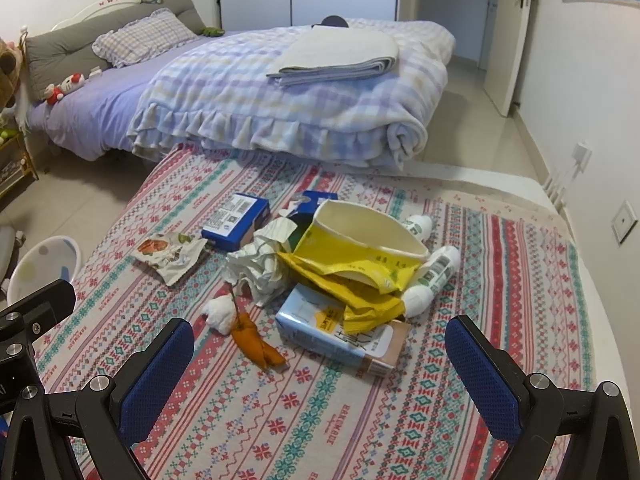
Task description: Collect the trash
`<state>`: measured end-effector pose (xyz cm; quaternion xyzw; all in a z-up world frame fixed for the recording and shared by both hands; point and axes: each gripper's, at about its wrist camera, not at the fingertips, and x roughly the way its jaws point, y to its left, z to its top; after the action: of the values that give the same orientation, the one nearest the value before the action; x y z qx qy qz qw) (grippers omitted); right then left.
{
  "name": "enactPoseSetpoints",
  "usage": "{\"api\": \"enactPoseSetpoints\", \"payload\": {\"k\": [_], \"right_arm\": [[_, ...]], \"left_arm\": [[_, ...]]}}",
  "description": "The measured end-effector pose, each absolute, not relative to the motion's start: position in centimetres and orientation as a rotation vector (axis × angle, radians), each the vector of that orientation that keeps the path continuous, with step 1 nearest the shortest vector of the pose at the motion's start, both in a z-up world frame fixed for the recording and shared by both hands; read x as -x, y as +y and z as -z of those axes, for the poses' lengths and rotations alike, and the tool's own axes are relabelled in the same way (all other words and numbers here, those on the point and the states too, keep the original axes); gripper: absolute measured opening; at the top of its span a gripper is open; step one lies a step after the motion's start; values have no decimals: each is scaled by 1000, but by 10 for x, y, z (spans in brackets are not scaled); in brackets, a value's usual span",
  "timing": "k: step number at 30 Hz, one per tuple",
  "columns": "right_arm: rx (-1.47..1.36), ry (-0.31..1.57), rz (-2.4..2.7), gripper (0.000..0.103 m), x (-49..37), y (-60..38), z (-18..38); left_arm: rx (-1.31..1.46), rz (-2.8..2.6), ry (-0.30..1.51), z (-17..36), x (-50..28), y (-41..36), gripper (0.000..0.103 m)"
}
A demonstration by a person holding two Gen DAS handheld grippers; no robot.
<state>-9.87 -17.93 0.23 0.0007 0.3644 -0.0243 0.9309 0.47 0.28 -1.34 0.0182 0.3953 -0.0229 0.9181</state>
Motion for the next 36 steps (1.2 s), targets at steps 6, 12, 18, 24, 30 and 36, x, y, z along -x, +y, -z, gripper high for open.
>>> {"api": "enactPoseSetpoints", "payload": {"k": [6, 12, 18, 24, 30, 36], "right_arm": [[-1, 747, 50, 103, 98, -179, -2], [-2, 747, 49, 103, 99, -179, -2], [-3, 747, 49, 103, 98, -180, -2], [-4, 748, 48, 103, 99, -179, -1], [-6, 748, 48, 103, 99, -178, 0], [-8, 751, 46, 103, 99, -177, 1]], "left_arm": [[-41, 45, 815, 15, -4, 3, 103], [-43, 44, 817, 16, -5, 3, 103], [-43, 45, 818, 16, -6, 3, 103], [-44, 44, 820, 18, -4, 3, 103], [-44, 42, 821, 18, -5, 4, 103], [-51, 41, 826, 20, -5, 3, 103]]}}
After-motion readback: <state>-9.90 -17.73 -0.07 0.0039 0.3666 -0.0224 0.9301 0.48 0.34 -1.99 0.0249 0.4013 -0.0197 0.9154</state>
